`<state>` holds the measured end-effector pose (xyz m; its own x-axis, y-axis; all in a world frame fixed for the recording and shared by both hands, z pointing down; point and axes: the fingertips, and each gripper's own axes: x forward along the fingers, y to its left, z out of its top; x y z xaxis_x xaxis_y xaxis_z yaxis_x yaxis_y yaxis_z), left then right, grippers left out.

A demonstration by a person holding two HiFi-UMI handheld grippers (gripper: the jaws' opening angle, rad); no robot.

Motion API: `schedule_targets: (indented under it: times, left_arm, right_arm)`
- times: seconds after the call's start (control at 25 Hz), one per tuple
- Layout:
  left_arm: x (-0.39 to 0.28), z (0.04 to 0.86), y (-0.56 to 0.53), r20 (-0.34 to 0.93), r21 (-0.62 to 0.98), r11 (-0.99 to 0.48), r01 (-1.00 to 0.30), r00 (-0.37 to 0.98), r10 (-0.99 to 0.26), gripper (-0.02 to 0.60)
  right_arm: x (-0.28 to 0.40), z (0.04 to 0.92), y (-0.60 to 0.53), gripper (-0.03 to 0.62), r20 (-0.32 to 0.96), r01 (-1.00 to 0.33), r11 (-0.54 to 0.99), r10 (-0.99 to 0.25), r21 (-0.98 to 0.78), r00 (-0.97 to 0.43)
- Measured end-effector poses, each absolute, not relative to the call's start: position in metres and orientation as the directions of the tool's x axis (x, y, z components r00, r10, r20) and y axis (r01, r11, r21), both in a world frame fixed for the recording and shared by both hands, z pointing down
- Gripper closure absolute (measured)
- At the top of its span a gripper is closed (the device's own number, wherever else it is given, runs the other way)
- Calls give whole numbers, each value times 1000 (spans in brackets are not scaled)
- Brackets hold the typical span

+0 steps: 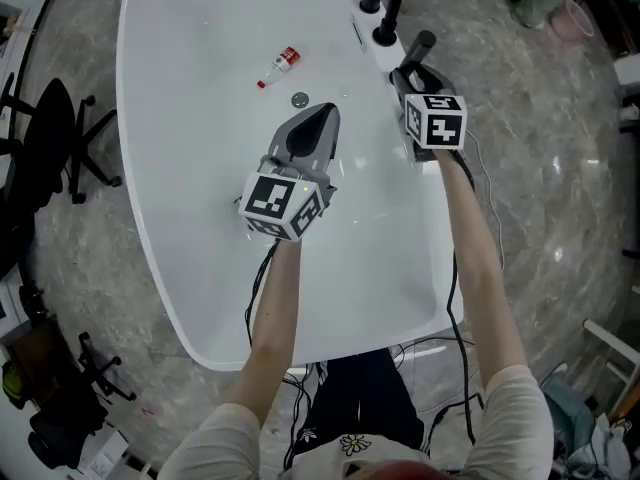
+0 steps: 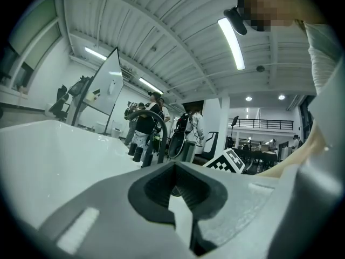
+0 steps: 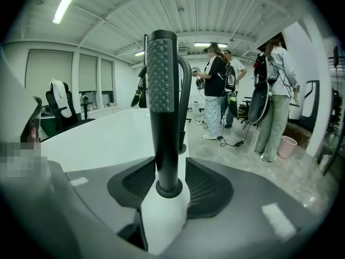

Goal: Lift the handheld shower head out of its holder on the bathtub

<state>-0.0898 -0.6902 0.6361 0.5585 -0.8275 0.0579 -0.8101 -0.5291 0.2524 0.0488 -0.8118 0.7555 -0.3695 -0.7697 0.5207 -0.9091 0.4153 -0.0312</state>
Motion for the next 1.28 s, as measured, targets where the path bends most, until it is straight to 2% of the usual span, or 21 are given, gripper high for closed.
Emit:
schedule_targets:
  times: [0.12, 0.2, 0.44, 0.68, 0.76, 0.92, 1.12, 1.28]
  left_arm:
    - [-89, 647, -686, 106, 228, -534, -815, 565, -818, 581]
    - [-92, 650, -684, 131, 197, -542, -817, 570, -811, 581]
    - [-109, 650, -680, 106, 251, -505, -826, 542, -834, 581]
    - [-98, 635, -674, 119, 167, -567, -807, 587, -801, 581]
    - [-99, 623, -673, 105, 159, -575, -802, 593, -798, 581]
    - [-114, 596, -670, 75, 132, -575, -808, 586, -807, 581]
    - [-125, 555, -662, 23, 187, -528, -829, 541, -841, 581]
    - [-130, 467, -669, -82, 161, -531, -832, 525, -847, 581]
  right_arm:
    - [46, 759, -812, 442, 526, -918, 397, -777, -17, -346]
    - [44, 759, -813, 442, 513, -927, 376, -795, -4, -325]
    - [44, 759, -815, 447, 488, -943, 331, -828, 27, -277]
    - [48, 762, -814, 448, 499, -944, 329, -825, 39, -267]
    - [51, 753, -814, 448, 461, -950, 311, -847, 24, -265]
    - [47, 669, -834, 450, 285, -958, 286, -919, 2, -273]
    - [29, 567, -835, 450, 203, -931, 346, -926, 121, -318]
    - [21, 462, -832, 450, 117, -925, 342, -938, 164, -326]
